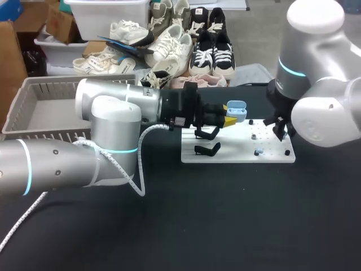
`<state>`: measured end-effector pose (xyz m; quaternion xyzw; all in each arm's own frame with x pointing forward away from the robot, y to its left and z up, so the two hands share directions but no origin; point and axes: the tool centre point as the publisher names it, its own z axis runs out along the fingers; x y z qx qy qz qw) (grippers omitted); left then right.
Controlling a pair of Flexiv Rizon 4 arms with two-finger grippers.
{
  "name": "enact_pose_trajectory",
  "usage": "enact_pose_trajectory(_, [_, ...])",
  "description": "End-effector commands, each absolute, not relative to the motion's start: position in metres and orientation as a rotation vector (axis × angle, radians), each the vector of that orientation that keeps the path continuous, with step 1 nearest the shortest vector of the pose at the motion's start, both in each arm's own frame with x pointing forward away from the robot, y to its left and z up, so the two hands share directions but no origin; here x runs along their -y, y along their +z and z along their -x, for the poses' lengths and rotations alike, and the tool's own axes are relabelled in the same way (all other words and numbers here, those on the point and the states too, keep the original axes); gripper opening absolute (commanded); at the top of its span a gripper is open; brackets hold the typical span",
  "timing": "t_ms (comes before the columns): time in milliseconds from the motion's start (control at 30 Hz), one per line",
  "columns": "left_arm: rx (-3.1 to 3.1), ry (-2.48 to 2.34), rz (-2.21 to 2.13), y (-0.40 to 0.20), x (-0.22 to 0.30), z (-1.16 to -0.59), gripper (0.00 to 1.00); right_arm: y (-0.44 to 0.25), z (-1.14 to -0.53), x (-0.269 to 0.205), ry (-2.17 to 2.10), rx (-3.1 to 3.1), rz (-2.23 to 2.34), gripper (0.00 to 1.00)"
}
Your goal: Pick up each earbud case from the left stands, insert the matching earbuds, close the lid, and place the case in the box.
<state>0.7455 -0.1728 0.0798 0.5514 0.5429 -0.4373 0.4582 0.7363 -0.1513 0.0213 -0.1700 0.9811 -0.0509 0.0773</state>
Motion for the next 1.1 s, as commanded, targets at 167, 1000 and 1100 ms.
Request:
enact_pose_trajectory(167, [-1.338,-1.074,-1.356,0.0796,0.1729,-0.7446,0.00,0.0205,-0.7376,0.1484,-0.163,-2.941,0.503,0.28])
enact_pose_trajectory(1000, [-1.338,-1.074,-1.356,0.0796,0.1729,-0.7446,0.00,0.0206,-0.7385,0.1522,-0.161,-2.949,0.470,0.26])
enact_pose_trajectory(1100, [-1.338,-1.074,-1.356,0.0796,0.1729,-0.7446,0.00,0.0202,-0.7391,0.1521,-0.160,-2.949,0.469,0.26])
